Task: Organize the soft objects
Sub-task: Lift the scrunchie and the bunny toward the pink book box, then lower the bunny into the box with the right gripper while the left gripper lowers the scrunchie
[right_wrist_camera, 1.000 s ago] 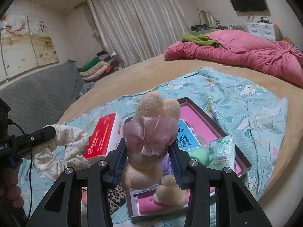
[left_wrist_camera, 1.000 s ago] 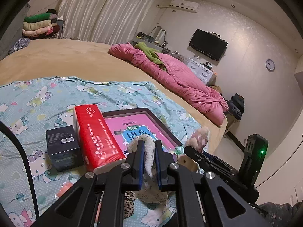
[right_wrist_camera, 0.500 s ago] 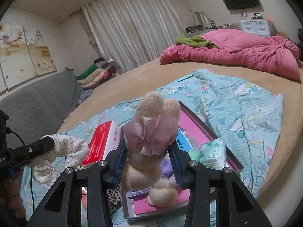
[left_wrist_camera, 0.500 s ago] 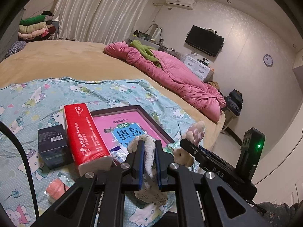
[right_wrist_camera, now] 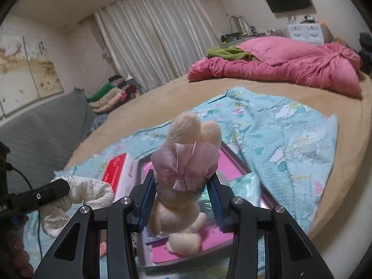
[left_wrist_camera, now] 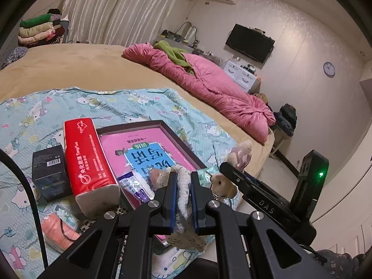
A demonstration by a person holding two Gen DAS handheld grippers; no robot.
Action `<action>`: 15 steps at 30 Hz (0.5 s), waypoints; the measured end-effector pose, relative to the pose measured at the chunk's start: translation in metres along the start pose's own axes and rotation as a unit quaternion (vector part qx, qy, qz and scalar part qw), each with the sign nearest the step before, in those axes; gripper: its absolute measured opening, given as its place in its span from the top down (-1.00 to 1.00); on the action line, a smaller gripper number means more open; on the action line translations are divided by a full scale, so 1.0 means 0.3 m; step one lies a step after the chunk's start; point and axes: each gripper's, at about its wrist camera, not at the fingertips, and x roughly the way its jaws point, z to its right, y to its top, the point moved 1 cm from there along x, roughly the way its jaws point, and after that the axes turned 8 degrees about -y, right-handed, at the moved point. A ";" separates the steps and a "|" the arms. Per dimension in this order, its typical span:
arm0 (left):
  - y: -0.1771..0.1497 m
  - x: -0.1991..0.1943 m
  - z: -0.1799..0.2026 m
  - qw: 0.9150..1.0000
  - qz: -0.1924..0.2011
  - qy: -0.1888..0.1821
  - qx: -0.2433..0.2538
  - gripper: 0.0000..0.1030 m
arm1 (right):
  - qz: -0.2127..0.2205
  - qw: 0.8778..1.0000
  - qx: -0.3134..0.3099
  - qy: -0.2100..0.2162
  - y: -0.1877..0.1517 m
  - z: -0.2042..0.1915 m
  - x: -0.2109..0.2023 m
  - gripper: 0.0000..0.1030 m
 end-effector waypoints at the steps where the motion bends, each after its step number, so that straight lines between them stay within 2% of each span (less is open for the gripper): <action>1: -0.001 0.008 0.003 1.000 -0.002 0.000 0.000 0.79 | -0.002 1.000 -0.002 0.000 -0.001 0.001 0.000 0.14; 7: -0.010 0.057 0.028 1.000 -0.015 0.011 0.009 0.79 | -0.010 1.000 -0.012 -0.015 -0.005 0.018 0.006 0.14; 15: -0.046 0.156 -0.007 0.998 -0.051 0.036 -0.002 0.79 | -0.060 0.997 -0.016 -0.051 -0.040 0.060 0.076 0.14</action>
